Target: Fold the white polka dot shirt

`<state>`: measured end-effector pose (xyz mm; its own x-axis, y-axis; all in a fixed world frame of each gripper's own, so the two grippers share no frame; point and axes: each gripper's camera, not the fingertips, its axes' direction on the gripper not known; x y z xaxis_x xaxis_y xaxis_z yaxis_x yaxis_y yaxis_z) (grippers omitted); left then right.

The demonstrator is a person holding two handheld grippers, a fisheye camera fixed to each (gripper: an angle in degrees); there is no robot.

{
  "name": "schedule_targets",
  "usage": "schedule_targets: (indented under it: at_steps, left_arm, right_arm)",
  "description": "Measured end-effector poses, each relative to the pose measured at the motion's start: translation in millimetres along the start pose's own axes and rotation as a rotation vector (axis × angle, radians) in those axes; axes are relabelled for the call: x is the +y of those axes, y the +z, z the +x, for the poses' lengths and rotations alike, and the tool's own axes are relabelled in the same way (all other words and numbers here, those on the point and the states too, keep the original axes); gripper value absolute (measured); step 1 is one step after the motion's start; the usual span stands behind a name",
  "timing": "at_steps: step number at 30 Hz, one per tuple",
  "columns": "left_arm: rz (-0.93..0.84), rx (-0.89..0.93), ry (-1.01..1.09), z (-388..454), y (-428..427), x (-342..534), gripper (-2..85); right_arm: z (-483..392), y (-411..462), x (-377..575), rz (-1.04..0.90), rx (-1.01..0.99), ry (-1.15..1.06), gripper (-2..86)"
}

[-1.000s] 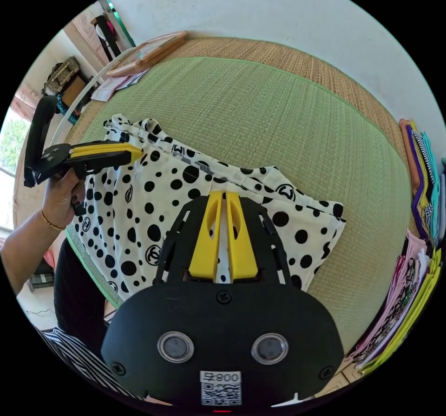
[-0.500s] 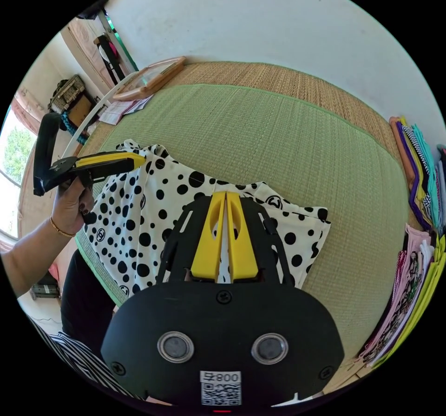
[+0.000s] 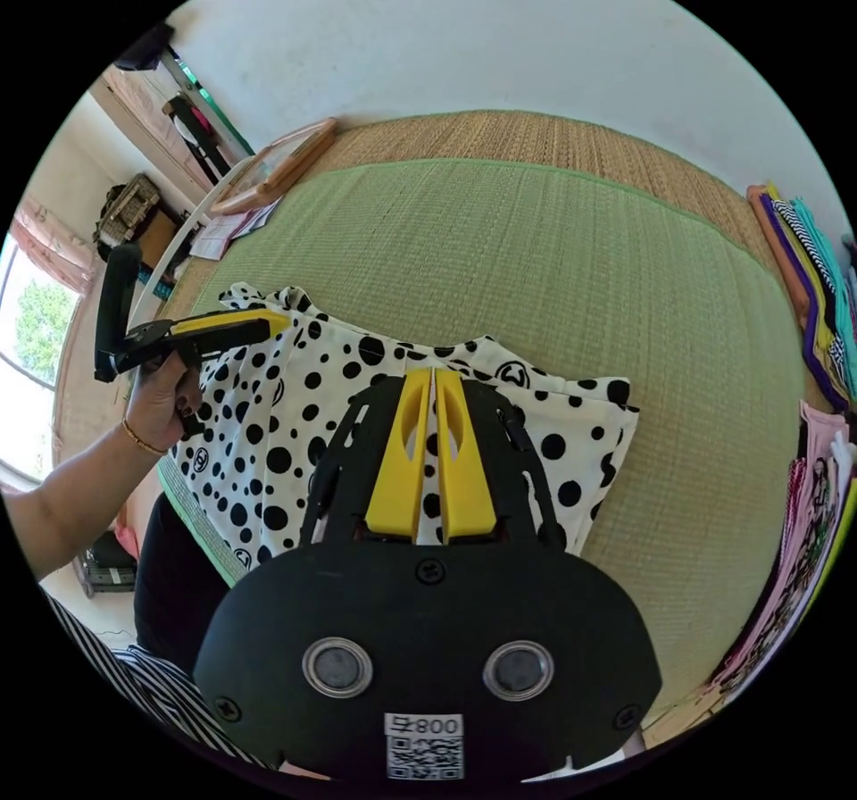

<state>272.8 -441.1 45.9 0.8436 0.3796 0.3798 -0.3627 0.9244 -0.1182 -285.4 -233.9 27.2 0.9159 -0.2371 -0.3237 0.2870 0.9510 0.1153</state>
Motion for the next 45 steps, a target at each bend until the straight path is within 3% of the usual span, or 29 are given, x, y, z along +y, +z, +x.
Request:
schedule_targets:
  at_steps: [8, 45]
  left_arm:
    - [-0.024, -0.047, -0.106, -38, 9, 35, 1.5]
    - [0.067, -0.085, -0.229, -95, 80, 147, 0.1]
  right_arm:
    - [33, 19, 19, -0.060, 0.107, 0.069, 0.2]
    - [146, 43, 88, 0.039, -0.001, 0.203, 0.1]
